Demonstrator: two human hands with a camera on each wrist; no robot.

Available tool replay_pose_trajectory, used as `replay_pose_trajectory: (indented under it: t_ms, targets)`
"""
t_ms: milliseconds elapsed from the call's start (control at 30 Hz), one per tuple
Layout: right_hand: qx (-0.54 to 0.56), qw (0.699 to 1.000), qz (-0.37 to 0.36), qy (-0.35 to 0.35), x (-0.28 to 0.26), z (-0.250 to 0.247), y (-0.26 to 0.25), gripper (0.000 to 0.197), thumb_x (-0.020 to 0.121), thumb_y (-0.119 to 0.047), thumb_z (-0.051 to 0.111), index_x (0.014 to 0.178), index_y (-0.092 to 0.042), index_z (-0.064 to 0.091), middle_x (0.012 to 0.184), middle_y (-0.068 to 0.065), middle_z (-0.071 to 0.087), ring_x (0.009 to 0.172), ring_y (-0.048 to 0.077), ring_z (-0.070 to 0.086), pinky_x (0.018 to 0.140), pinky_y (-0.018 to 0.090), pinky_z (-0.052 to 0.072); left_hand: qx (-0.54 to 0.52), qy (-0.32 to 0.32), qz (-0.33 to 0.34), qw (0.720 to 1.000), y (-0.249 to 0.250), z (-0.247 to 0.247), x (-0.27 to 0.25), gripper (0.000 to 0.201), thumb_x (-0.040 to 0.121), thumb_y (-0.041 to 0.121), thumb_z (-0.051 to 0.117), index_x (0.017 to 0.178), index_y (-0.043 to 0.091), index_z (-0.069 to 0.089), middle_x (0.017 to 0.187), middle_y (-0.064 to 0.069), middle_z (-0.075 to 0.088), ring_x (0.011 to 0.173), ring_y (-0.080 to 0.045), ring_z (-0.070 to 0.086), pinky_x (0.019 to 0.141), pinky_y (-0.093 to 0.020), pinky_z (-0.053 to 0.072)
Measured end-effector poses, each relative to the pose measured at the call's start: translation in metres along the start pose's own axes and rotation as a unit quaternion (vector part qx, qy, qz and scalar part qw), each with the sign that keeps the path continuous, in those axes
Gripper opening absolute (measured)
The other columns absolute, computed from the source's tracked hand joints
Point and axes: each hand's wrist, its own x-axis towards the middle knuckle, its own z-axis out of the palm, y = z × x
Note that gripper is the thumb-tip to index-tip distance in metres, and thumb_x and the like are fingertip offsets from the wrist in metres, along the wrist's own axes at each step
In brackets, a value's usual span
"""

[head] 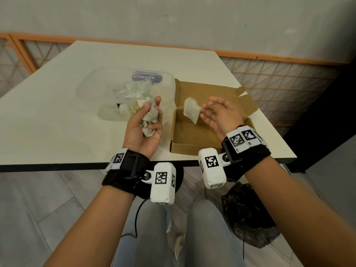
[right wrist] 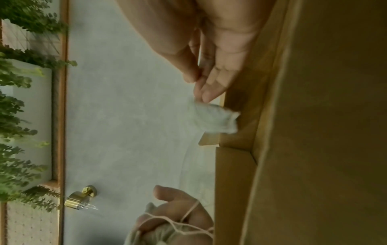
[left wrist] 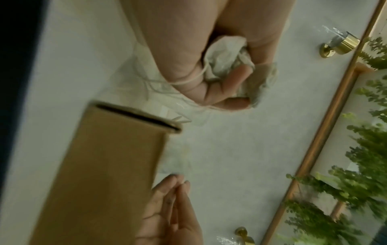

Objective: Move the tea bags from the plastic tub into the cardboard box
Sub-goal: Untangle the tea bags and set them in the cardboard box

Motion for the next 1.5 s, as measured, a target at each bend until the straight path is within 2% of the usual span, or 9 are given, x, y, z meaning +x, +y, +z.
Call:
replay_pose_trajectory:
  t_ms: [233, 467, 567, 700, 767, 867, 967, 1267, 1500]
  targets:
    - [-0.248, 0.965, 0.004, -0.082, -0.008, 0.005, -0.018, 0.019, 0.087, -0.01, 0.062, 0.105, -0.015, 0.057, 0.095, 0.004, 0.062, 0.081, 0.013, 0.061, 0.07, 0.021, 0.055, 0.161, 0.035, -0.008, 0.986, 0.004, 0.046, 0.018, 0.011, 0.082, 0.011, 0.059, 0.084, 0.007, 0.069, 0.091, -0.004, 0.062, 0.076, -0.006, 0.05, 0.041, -0.008, 0.037]
    - [-0.617, 0.755, -0.025, -0.222, -0.01, 0.034, -0.027, 0.008, 0.083, -0.024, 0.067, 0.085, -0.019, 0.062, 0.091, 0.006, 0.069, 0.088, 0.021, 0.065, 0.084, 0.038, 0.054, 0.131, 0.046, -0.016, 0.99, 0.007, 0.039, 0.019, 0.013, 0.084, 0.012, 0.057, 0.088, 0.006, 0.068, 0.09, -0.004, 0.064, 0.077, -0.006, 0.053, 0.042, -0.008, 0.037]
    - [-0.714, 0.652, -0.033, -0.253, -0.014, 0.047, -0.012, 0.018, 0.085, -0.03, 0.062, 0.085, -0.012, 0.067, 0.076, 0.001, 0.068, 0.068, 0.016, 0.06, 0.067, 0.028, 0.05, 0.085, 0.03, -0.015, 0.996, 0.008, 0.041, 0.017, 0.016, 0.081, 0.012, 0.058, 0.093, 0.005, 0.066, 0.09, -0.004, 0.065, 0.073, -0.006, 0.06, 0.042, -0.01, 0.039]
    - [-0.776, 0.581, -0.05, -0.242, -0.015, 0.05, -0.003, 0.026, 0.091, -0.025, 0.054, 0.106, -0.007, 0.065, 0.104, 0.01, 0.067, 0.088, 0.023, 0.059, 0.067, 0.026, 0.044, -0.044, -0.014, -0.024, 0.999, 0.018, 0.03, 0.013, 0.032, 0.074, 0.005, 0.07, 0.104, 0.0, 0.061, 0.096, -0.007, 0.066, 0.073, -0.012, 0.066, 0.044, -0.014, 0.043]
    - [-0.74, 0.627, -0.035, -0.241, -0.01, 0.042, -0.008, 0.018, 0.09, -0.025, 0.056, 0.097, -0.011, 0.066, 0.097, 0.008, 0.069, 0.089, 0.021, 0.062, 0.073, 0.026, 0.045, -0.089, -0.025, -0.019, 0.996, 0.022, 0.021, 0.009, 0.043, 0.066, 0.0, 0.079, 0.105, 0.0, 0.06, 0.096, -0.006, 0.066, 0.077, -0.012, 0.067, 0.044, -0.016, 0.044]
    - [-0.529, 0.827, 0.039, -0.187, -0.003, 0.03, -0.024, 0.012, 0.09, -0.018, 0.057, 0.081, -0.012, 0.057, 0.075, 0.005, 0.062, 0.062, 0.014, 0.057, 0.049, 0.016, 0.048, -0.075, -0.022, -0.006, 0.997, 0.024, 0.01, 0.004, 0.043, 0.064, 0.002, 0.082, 0.103, 0.003, 0.065, 0.092, -0.002, 0.065, 0.08, -0.01, 0.066, 0.044, -0.015, 0.043]
    - [-0.317, 0.936, 0.094, -0.123, 0.003, 0.017, -0.039, 0.013, 0.093, -0.011, 0.052, 0.082, -0.015, 0.048, 0.085, 0.007, 0.062, 0.068, 0.015, 0.061, 0.045, 0.015, 0.05, -0.053, -0.016, 0.003, 0.998, 0.024, 0.006, 0.005, 0.04, 0.066, 0.004, 0.08, 0.103, 0.004, 0.065, 0.092, -0.003, 0.064, 0.083, -0.01, 0.065, 0.044, -0.013, 0.042]
    - [-0.116, 0.968, 0.025, -0.222, 0.003, 0.007, -0.047, 0.014, 0.091, -0.001, 0.048, 0.082, -0.011, 0.052, 0.087, 0.01, 0.063, 0.066, 0.017, 0.068, 0.052, 0.019, 0.051, 0.285, 0.072, -0.025, 0.955, -0.005, 0.053, 0.029, 0.021, 0.085, 0.011, 0.062, 0.103, 0.001, 0.064, 0.086, -0.006, 0.06, 0.068, -0.005, 0.047, 0.04, -0.008, 0.038]
    - [-0.193, 0.961, -0.043, -0.193, 0.005, -0.002, -0.049, 0.015, 0.087, 0.001, 0.056, 0.09, -0.013, 0.056, 0.089, 0.008, 0.063, 0.076, 0.015, 0.064, 0.06, 0.022, 0.057, 0.427, 0.058, -0.031, 0.902, -0.007, 0.069, 0.039, 0.019, 0.087, 0.005, 0.061, 0.104, 0.01, 0.066, 0.089, -0.004, 0.063, 0.062, -0.006, 0.051, 0.042, -0.011, 0.035]
